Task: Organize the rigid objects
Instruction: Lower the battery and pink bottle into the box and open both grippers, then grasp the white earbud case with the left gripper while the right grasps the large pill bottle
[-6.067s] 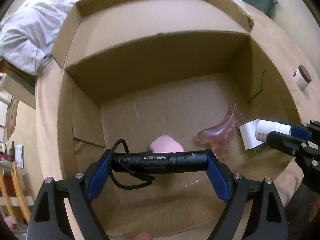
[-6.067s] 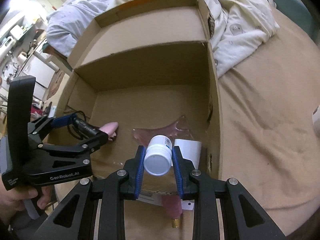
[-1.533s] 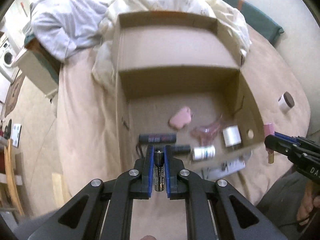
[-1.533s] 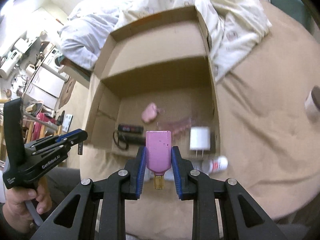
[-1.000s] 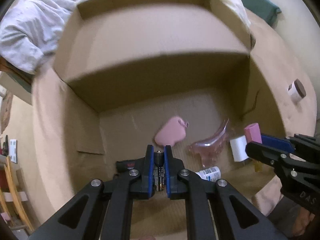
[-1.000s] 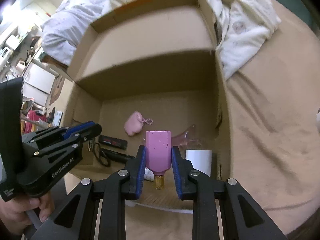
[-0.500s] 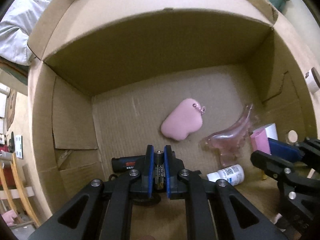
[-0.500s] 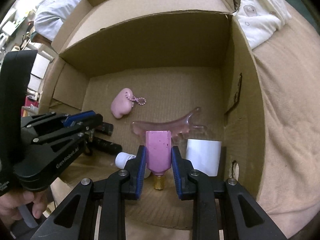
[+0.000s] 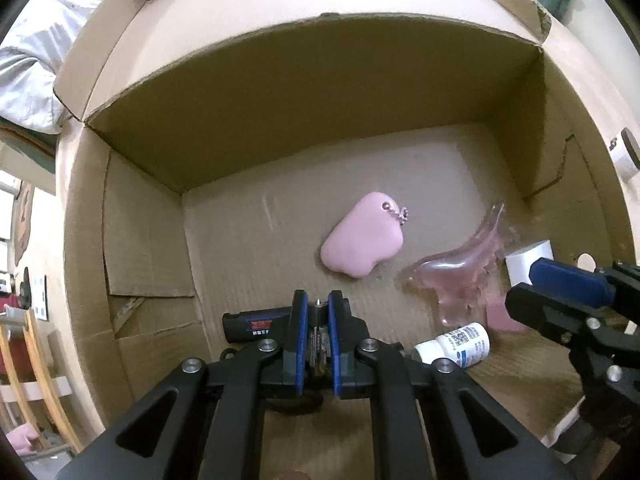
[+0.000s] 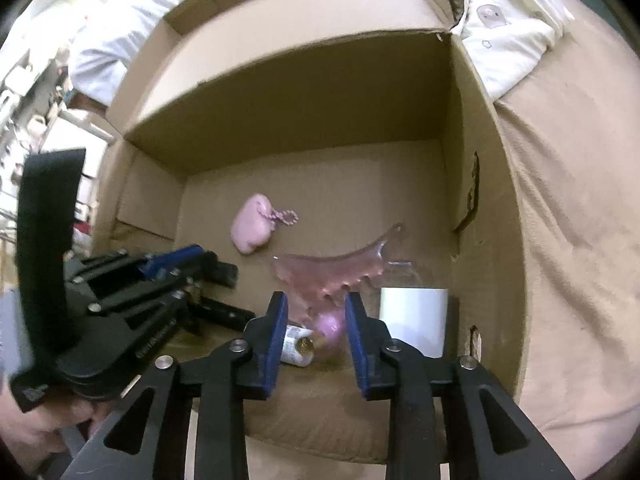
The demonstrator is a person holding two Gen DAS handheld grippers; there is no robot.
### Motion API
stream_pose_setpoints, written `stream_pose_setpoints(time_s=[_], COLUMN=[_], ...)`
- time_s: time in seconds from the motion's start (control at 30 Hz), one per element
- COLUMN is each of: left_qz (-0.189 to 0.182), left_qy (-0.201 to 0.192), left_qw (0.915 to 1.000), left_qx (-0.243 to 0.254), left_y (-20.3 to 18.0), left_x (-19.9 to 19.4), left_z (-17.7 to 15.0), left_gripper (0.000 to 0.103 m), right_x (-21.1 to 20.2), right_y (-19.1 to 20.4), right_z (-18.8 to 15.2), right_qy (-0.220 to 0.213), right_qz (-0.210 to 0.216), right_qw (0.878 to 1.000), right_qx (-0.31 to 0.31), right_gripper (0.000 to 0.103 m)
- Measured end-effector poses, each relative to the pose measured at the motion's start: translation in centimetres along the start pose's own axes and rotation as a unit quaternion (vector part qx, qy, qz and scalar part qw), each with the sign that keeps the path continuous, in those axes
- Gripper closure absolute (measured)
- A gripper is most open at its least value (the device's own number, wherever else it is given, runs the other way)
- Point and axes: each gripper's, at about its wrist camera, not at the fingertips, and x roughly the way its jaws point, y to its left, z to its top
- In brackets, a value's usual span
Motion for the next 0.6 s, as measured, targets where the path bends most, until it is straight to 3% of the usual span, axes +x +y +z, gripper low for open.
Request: stream_pose_setpoints(time_s=[0.1,0.13,0.2,0.33,0.4,0.47,0.6], left_qz=[-0.001,0.000,-0.002,0.007,-0.007,-0.029,-0.036], left_qy=[-0.010,-0.016,-0.027,-0.042,-0.052,-0.064,-0.086], left_qw=[0.9999,0.9999,0.9996,0.9990,0.9983,0.9970,0.9952], left_qx=[-0.004,-0.004,-0.006,-0.016,-0.024,-0.031,-0.031], left_y=[0.3,0.4,0.5,1.1,1.3,1.7,2.1], left_x=[-0.6,-0.9,-1.6,-3.1,-4.2,-5.5,-7.6], left_z=[-0.2,-0.3,-0.5,-1.0,-1.3,-1.4,-1.0], left_gripper=[0.087,0.082,0.054,0.030,0.015,0.014,0.010], right_x=[-0.9,-1.3,-1.9,-2.9,-3.3,-3.7,-4.5], right_y=[-0.1,0.1,0.6,1.7,1.6,0.7,-0.5], right_z=[0.0,-0.1,-0.3,-0.9,-1.1,-1.2,-2.0], right_qy=[-0.017,-0.022,-0.029,-0.043,-0.045,-0.047,-0.042], right_qz=[0.016,0.032,0.051,0.036,0.042,0.052,0.067], right_qw=[1.000,0.999,0.998,0.998,0.998,0.998,0.996], right_qx=[0.005,0.006,-0.001,-0.026,-0.019,0.002,0.033], right_gripper=[0.057,0.045,0.033,0.025,0.018,0.006,0.005])
